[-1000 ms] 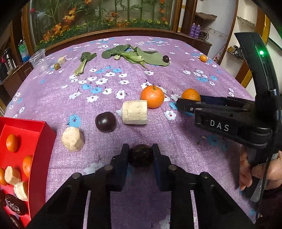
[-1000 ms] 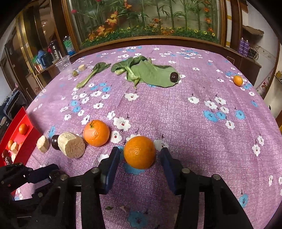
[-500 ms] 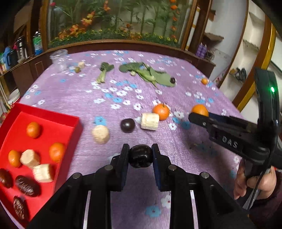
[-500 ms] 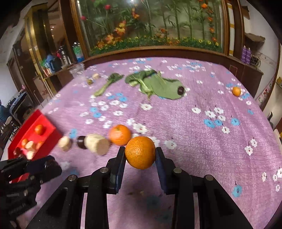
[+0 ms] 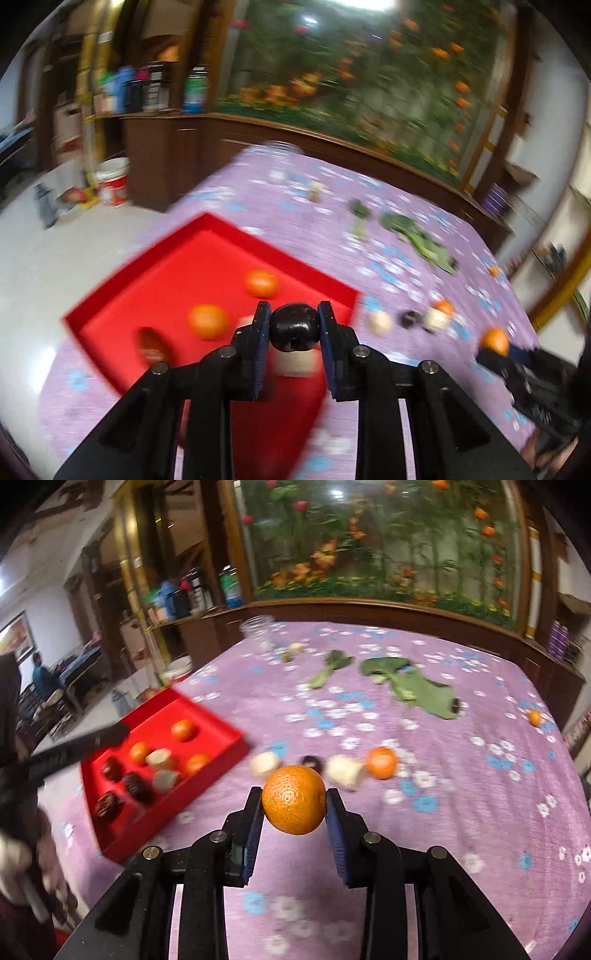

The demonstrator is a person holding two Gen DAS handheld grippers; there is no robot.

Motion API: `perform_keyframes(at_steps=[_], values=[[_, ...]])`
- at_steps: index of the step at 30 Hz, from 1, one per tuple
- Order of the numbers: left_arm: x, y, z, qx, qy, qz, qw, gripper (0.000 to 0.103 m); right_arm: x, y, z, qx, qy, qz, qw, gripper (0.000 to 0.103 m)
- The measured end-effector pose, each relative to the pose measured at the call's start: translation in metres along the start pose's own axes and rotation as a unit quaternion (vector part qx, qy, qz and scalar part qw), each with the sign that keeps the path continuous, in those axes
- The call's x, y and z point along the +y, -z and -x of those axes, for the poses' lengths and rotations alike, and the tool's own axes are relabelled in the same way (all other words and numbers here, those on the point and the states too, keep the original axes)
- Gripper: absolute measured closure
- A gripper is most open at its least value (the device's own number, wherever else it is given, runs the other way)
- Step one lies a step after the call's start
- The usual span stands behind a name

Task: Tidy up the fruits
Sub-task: 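Carry the date and mandarin into the red tray and open both tools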

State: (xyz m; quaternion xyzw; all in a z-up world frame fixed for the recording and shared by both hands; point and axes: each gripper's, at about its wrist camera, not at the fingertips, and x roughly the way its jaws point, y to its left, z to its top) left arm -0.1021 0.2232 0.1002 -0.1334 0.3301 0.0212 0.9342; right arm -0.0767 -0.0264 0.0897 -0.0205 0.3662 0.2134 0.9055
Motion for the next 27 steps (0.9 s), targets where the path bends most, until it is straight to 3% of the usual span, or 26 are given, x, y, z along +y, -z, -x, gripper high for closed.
perform_keyframes(at_steps=[8, 18, 27], values=[[0.069, -0.002, -0.002, -0.005, -0.047, 0.057, 0.9973, 0.078, 0.059, -0.003, -0.041, 0.041, -0.046, 0.033, 0.998, 0.066], [0.087, -0.001, -0.019, 0.003, -0.069, 0.051, 0.9963, 0.078, 0.103, -0.032, -0.095, 0.057, -0.068, 0.046, 0.995, 0.066], [0.098, -0.012, -0.043, 0.011, -0.088, 0.039, 0.9953, 0.078, 0.122, -0.055, -0.146, 0.073, -0.052, 0.058, 0.994, 0.066]])
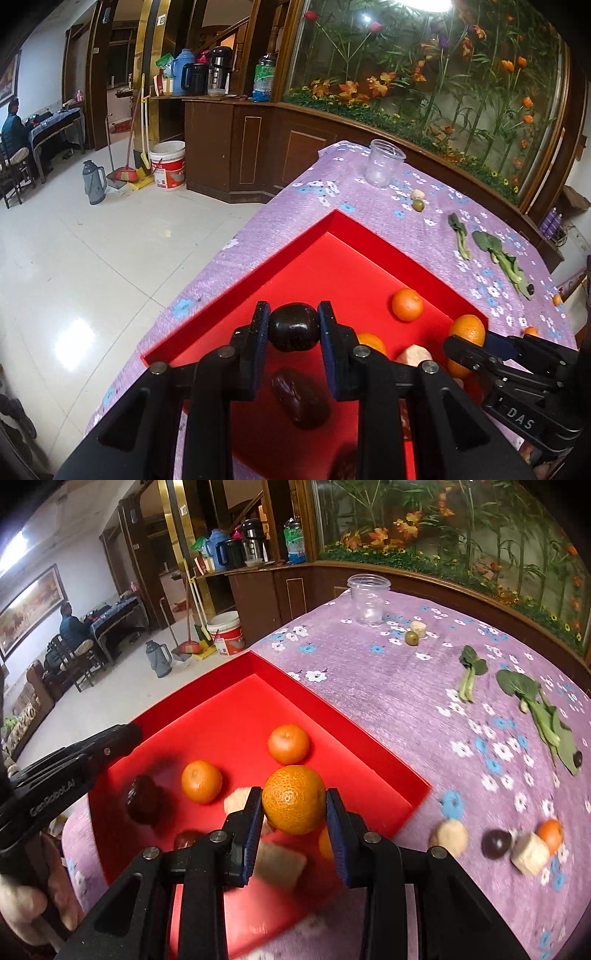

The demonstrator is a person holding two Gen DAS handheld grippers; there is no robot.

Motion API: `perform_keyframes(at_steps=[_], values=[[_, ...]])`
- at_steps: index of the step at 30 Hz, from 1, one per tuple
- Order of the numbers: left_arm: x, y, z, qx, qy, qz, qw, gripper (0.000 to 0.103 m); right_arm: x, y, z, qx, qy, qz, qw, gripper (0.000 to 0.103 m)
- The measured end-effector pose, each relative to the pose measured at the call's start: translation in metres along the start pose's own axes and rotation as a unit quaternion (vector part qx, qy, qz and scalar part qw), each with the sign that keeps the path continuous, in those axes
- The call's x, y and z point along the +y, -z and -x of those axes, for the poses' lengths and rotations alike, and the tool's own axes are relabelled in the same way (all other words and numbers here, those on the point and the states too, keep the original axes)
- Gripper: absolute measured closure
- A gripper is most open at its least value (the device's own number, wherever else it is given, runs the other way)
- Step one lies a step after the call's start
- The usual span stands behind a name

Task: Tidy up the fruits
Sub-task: 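Carry the date and mandarin into the red tray and open both tools, then lift both open tools out of the red tray back over the loose fruit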

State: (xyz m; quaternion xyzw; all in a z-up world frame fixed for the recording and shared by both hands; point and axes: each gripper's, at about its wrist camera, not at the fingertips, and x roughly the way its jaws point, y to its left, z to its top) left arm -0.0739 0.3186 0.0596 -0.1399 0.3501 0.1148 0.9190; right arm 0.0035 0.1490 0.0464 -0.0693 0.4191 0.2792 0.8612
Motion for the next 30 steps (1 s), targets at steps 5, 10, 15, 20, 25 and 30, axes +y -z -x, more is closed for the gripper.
perform_keyframes(at_steps=[5, 10, 15, 20, 25, 30], values=[[0.003, -0.001, -0.004, 0.002, -0.006, 0.001, 1.0, 0.078, 0.004, -0.005, -0.016, 0.009, 0.009, 0.01, 1.0, 0.066], [0.004, -0.001, -0.006, 0.008, -0.007, 0.004, 0.9999, 0.066, 0.008, -0.006, -0.024, 0.012, 0.012, 0.02, 1.0, 0.066], [-0.001, -0.001, 0.002, -0.007, -0.016, -0.005, 0.9998, 0.051, 0.016, -0.006, -0.022, 0.006, 0.014, 0.028, 0.999, 0.066], [-0.009, -0.001, 0.012, -0.016, -0.019, -0.015, 0.9996, 0.048, 0.017, -0.006, -0.013, -0.002, 0.01, 0.023, 1.0, 0.064], [-0.016, 0.0, 0.024, -0.024, -0.019, -0.024, 0.9992, 0.046, 0.015, -0.007, 0.008, -0.023, 0.004, 0.009, 1.0, 0.061], [-0.026, 0.0, 0.042, -0.039, -0.021, -0.035, 0.9984, 0.04, 0.016, -0.004, 0.031, -0.044, -0.001, 0.005, 0.999, 0.054]])
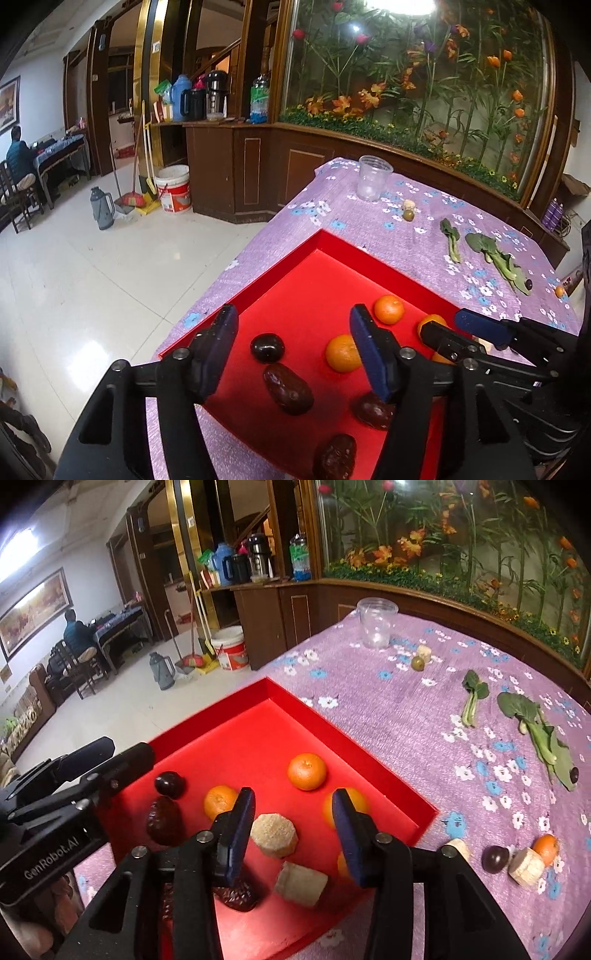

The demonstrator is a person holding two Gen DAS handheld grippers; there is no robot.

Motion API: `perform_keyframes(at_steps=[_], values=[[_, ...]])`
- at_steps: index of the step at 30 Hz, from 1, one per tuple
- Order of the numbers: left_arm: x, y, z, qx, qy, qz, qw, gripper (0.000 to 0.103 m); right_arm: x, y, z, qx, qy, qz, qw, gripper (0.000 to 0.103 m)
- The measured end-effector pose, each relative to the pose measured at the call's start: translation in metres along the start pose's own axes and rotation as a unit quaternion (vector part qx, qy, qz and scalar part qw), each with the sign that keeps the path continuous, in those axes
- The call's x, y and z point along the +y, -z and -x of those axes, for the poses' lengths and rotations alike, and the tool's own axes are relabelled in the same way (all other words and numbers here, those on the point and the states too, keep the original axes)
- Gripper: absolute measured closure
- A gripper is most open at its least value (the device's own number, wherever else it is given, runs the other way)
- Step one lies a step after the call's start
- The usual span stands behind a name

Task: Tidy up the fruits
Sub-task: 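Lift both open tools out of the red tray back over the loose fruit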

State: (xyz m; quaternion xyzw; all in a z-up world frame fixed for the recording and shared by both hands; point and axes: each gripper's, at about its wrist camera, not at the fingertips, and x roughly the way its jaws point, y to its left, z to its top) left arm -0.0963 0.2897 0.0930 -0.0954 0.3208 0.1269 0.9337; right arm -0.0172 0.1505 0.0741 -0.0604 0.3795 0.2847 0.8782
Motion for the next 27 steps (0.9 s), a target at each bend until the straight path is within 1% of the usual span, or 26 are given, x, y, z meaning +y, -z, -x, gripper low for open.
perform_keyframes(at_steps=[3, 7, 10, 15, 17, 18, 20, 21, 22, 23, 26, 27], values=[[-0.007, 0.0, 0.014, -0.011, -0.003, -0.011, 0.9999, 0.039, -0.001, 0.004, 0.013, -0.009, -0.002, -0.003, 1.0, 0.054], [-0.018, 0.002, 0.033, -0.026, -0.007, -0.025, 0.9993, 0.034, -0.006, 0.012, 0.031, -0.019, -0.002, -0.014, 1.0, 0.052], [-0.027, 0.004, 0.047, -0.036, -0.008, -0.038, 0.9986, 0.033, -0.013, 0.019, 0.047, -0.028, 0.0, -0.025, 0.999, 0.052], [-0.045, 0.007, 0.071, -0.052, -0.006, -0.057, 0.997, 0.032, -0.032, 0.034, 0.082, -0.051, 0.01, -0.043, 0.998, 0.051], [-0.053, 0.008, 0.082, -0.06, -0.001, -0.066, 0.996, 0.032, -0.042, 0.042, 0.099, -0.06, 0.017, -0.052, 0.997, 0.047], [-0.056, 0.008, 0.087, -0.063, 0.003, -0.069, 0.9957, 0.032, -0.048, 0.046, 0.111, -0.065, 0.024, -0.057, 0.996, 0.047], [-0.064, 0.006, 0.101, -0.066, 0.025, -0.076, 0.9946, 0.032, -0.056, 0.051, 0.131, -0.076, 0.035, -0.059, 0.995, 0.047], [-0.067, 0.003, 0.107, -0.064, 0.042, -0.078, 0.994, 0.032, -0.062, 0.053, 0.145, -0.086, 0.044, -0.061, 0.993, 0.047], [-0.07, -0.001, 0.115, -0.062, 0.067, -0.078, 0.9927, 0.032, -0.068, 0.054, 0.161, -0.096, 0.055, -0.06, 0.992, 0.047], [-0.073, -0.008, 0.129, -0.065, 0.098, -0.079, 0.9899, 0.032, -0.074, 0.054, 0.178, -0.105, 0.066, -0.059, 0.991, 0.048], [-0.08, -0.028, 0.164, -0.09, 0.134, -0.093, 0.9824, 0.03, -0.096, 0.052, 0.237, -0.138, 0.105, -0.061, 0.983, 0.048], [-0.083, -0.037, 0.177, -0.097, 0.153, -0.098, 0.9785, 0.026, -0.106, 0.05, 0.262, -0.152, 0.119, -0.066, 0.979, 0.048]])
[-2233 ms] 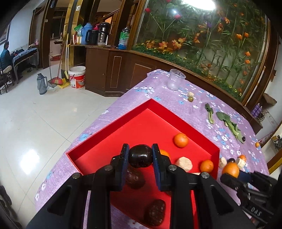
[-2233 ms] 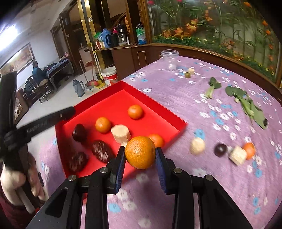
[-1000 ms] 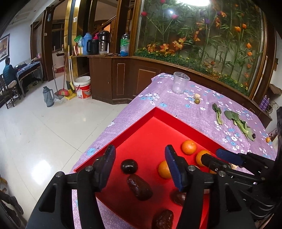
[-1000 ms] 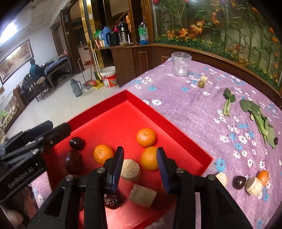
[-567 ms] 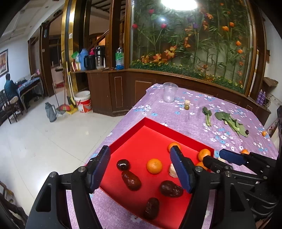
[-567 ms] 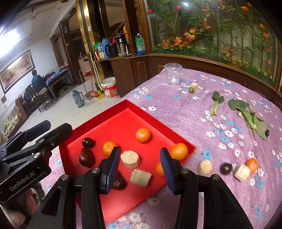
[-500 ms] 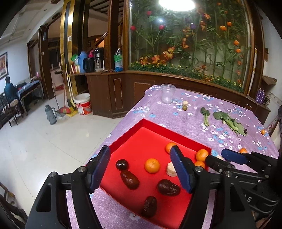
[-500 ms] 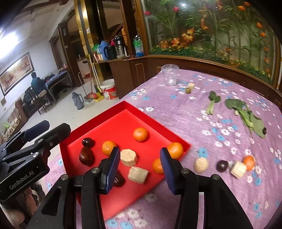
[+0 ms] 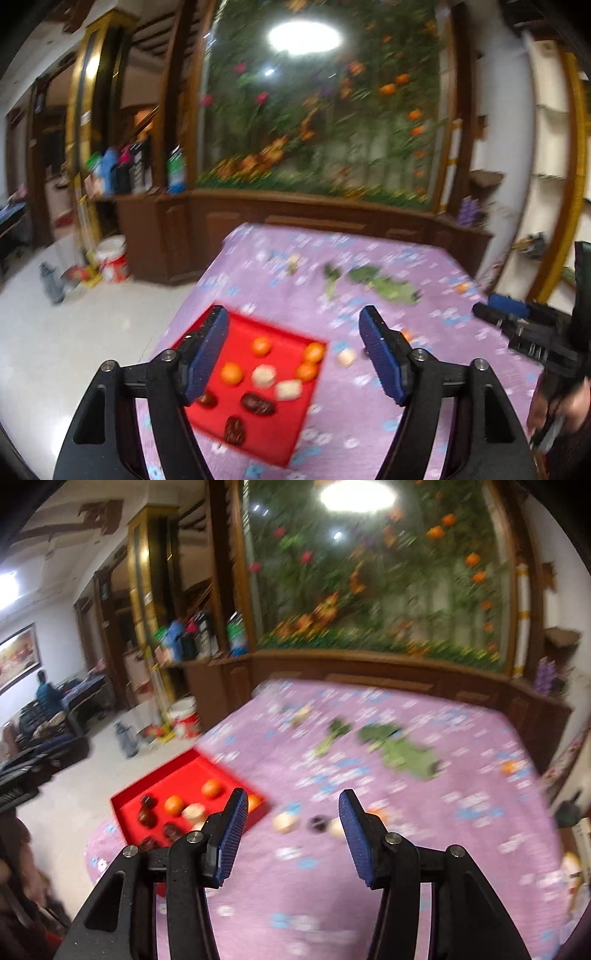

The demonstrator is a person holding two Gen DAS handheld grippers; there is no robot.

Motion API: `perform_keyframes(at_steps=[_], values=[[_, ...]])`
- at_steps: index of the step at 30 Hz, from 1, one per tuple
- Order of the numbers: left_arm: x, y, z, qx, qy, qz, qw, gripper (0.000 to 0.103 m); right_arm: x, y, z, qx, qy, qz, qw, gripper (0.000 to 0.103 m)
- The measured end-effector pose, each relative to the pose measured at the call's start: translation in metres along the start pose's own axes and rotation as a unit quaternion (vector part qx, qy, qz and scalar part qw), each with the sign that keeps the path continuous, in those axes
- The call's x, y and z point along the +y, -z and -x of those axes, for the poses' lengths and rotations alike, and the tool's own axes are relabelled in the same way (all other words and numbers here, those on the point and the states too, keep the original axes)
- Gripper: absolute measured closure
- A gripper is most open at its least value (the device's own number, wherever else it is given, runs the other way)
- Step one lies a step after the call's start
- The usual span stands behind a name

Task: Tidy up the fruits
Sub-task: 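Lift both open tools out of the red tray back over the loose fruit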

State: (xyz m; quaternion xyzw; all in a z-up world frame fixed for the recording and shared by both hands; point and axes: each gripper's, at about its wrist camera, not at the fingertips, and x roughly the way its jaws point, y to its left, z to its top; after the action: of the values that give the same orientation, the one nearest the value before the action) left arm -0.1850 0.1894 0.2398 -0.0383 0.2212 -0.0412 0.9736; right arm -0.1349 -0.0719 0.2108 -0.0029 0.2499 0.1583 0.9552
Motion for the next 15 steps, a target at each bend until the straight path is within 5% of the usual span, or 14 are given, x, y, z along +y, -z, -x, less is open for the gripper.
perform_keyframes(at_steps=[5, 12, 15], values=[[-0.014, -0.047, 0.041, -0.004, 0.078, -0.015, 0.9968, 0.025, -0.059, -0.051, 0.109, -0.089, 0.082, -0.023, 0.992, 0.042], [-0.042, -0.119, 0.086, -0.045, 0.055, -0.09, 0.9934, 0.023, -0.082, -0.142, 0.228, -0.152, 0.201, 0.005, 0.968, 0.04], [-0.044, -0.144, 0.083, -0.052, 0.047, -0.095, 0.993, 0.015, -0.075, -0.169, 0.249, -0.168, 0.215, 0.018, 0.962, 0.027]])
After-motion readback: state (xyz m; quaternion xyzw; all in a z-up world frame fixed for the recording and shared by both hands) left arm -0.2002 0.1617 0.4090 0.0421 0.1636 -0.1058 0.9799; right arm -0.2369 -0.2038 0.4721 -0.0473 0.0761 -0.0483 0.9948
